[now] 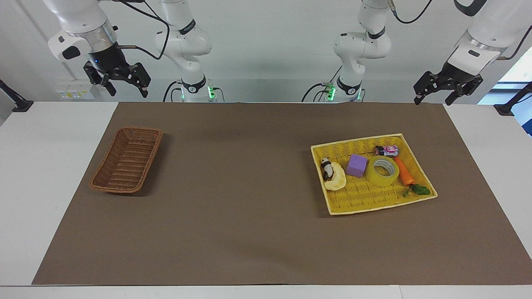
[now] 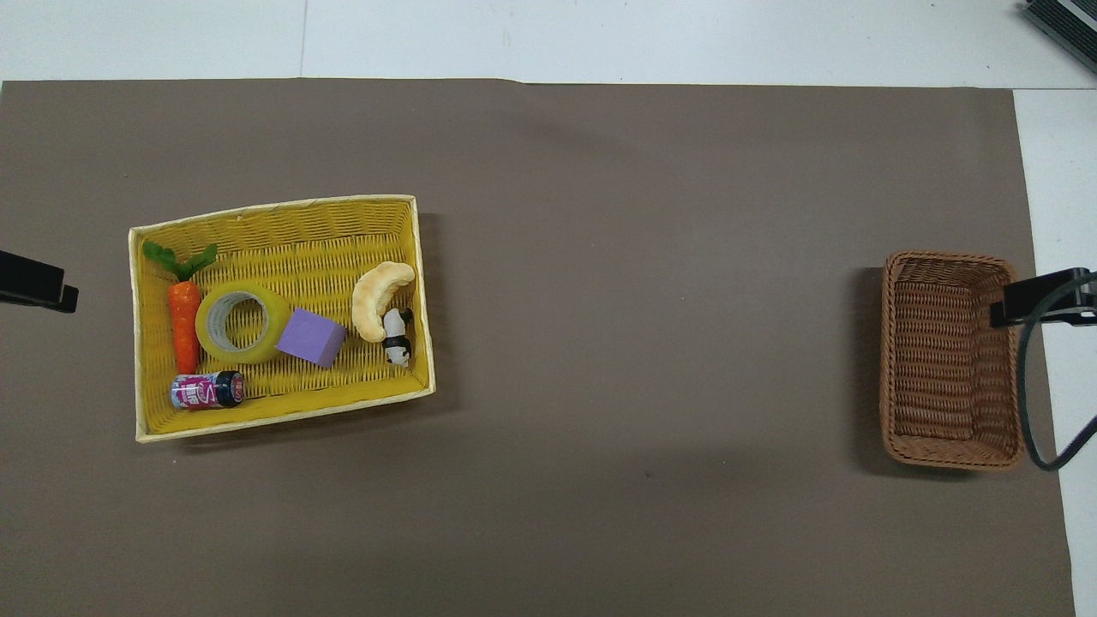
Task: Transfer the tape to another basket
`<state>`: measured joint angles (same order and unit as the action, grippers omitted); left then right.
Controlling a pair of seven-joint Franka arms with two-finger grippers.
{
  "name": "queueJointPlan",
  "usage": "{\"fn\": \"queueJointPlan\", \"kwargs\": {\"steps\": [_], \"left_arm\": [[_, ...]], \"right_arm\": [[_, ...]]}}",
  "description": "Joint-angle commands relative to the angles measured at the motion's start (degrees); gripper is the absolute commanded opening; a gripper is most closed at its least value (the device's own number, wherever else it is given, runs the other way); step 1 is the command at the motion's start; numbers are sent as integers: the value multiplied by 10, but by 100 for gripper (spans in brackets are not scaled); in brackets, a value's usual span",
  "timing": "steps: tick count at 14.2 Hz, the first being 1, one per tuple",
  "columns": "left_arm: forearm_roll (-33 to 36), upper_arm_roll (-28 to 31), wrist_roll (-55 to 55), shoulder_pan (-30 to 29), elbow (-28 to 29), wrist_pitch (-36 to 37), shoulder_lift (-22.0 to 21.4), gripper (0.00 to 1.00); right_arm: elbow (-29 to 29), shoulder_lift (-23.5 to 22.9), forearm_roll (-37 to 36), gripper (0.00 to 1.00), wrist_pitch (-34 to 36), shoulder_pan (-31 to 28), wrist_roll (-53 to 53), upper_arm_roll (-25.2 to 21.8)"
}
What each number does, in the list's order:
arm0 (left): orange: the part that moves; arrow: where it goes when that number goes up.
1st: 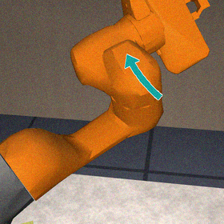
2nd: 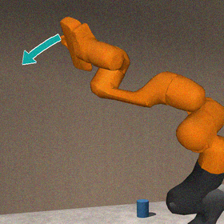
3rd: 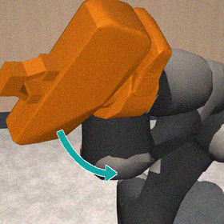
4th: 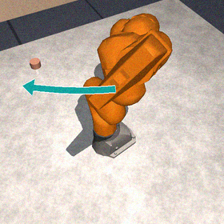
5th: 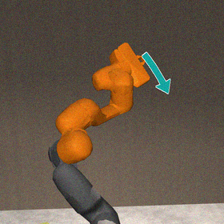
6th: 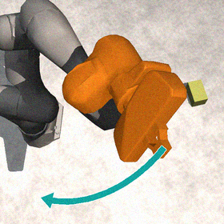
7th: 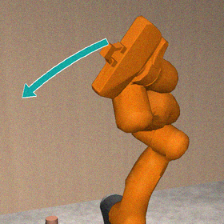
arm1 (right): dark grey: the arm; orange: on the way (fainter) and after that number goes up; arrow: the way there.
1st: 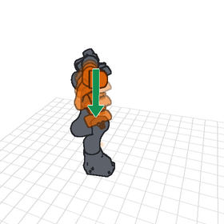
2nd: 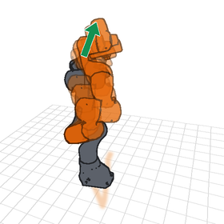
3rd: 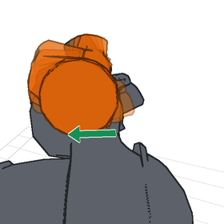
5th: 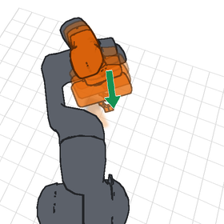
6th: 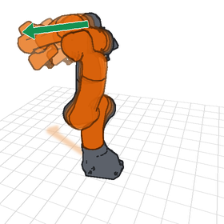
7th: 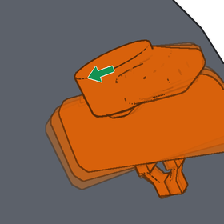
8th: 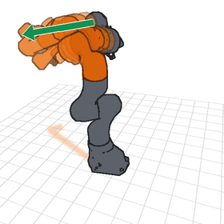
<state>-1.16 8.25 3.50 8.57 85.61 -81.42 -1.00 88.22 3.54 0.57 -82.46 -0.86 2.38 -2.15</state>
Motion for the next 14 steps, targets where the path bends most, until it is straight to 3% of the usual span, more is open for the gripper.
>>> {"fn": "queueJointPlan", "kwargs": {"steps": [1,9,14], "left_arm": [[5,0,8,0,26,-5,-22,100],[5,0,9,0,32,-7,-24,100],[5,0,9,-1,90,-68,-40,100]], "right_arm": [[8,6,1,100,-8,-3,-11,1],[8,6,1,100,-8,-3,-11,1],[8,6,1,100,-8,-3,-11,1]]}}
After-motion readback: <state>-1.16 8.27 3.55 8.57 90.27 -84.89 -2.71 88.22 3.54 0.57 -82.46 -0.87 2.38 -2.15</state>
